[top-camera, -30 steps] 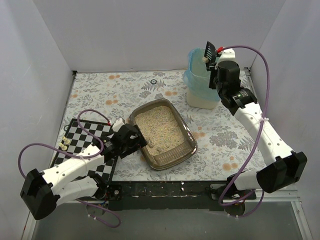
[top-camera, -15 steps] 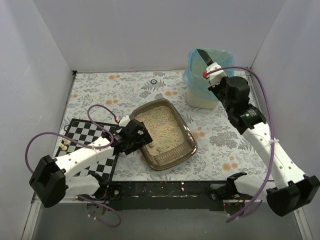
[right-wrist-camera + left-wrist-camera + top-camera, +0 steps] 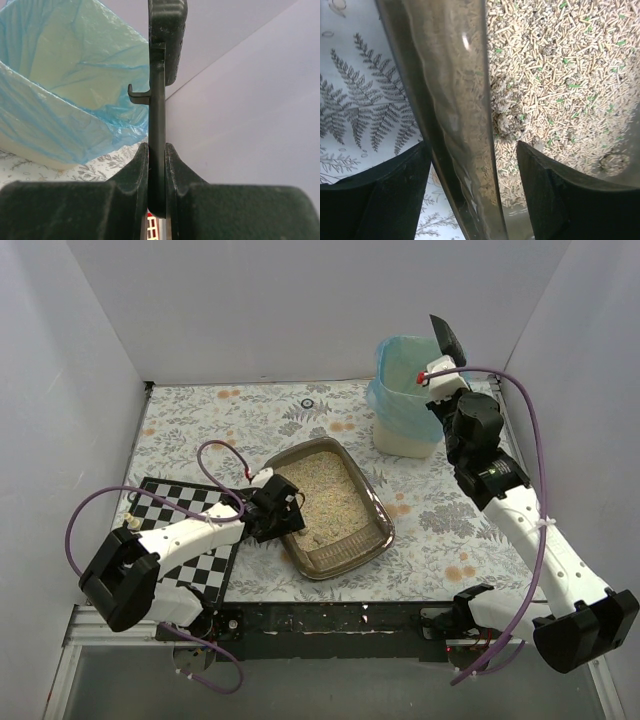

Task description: Clean the litter box

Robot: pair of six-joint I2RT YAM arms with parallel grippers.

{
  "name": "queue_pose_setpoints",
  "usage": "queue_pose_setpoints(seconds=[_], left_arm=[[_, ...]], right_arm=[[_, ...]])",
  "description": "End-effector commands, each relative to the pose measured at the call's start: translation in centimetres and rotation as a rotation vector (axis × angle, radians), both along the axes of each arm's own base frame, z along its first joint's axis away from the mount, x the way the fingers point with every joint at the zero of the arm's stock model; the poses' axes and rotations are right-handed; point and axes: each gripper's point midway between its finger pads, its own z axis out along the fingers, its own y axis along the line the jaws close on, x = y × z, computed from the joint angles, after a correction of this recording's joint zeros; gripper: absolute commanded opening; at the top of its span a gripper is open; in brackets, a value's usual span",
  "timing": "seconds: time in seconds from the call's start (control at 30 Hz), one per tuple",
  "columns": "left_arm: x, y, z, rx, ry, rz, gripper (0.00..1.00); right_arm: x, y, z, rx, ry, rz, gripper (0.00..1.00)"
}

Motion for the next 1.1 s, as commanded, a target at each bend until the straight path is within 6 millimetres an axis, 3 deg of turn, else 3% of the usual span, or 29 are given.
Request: queue_pose_setpoints(seconds=[0.0,0.17,0.37,0.5,0.57,0.73,0.87,0.97,1.07], left_arm=[[1.7,-1.0,1.3,0.02,-0.081,-0.132,0.64],[2.0,-2.8,2.3,-0.024,-0.156,-0.306,0.59],[2.3,-4.3,4.2,-0.054,-0.286,-0.488,0.59],[2.6,-4.4,4.8,-0.049,-0.333,-0.524,0.63],[2.7,-4.2,5.1,-0.045,-0.333,-0.51,0.66],[3.3,-3.8,5.8,-0.036,-0.336,-0.448,0.98],[3.6,-3.2,7.2,-0.047,-0.322,-0.345,0.98],[3.7,-1.2,8.0,-0.025,-0.316,-0.198,0.98],[3.7,1.9,8.8,0.011,-0.321,0.002,0.98]], right_arm=[[-1.3,-0.7,3.1,0.239,-0.096,-0.061,0.01],[-3.2,-0.4,3.8,0.584,-0.102,-0.097,0.01],[-7.2,7.5,2.1,0.78,0.237,0.281,0.01],[-10.4,10.6,-1.1,0.846,0.461,0.411,0.01],[-12.3,11.7,-3.4,0.897,0.615,0.423,0.01],[-16.9,13.6,-8.6,0.913,0.919,0.445,0.01],[-19.9,13.4,-11.0,0.83,1.035,0.465,0.01],[-22.5,14.1,-12.1,0.788,1.142,0.52,0.01],[-24.5,14.6,-14.7,0.731,1.269,0.501,0.01]])
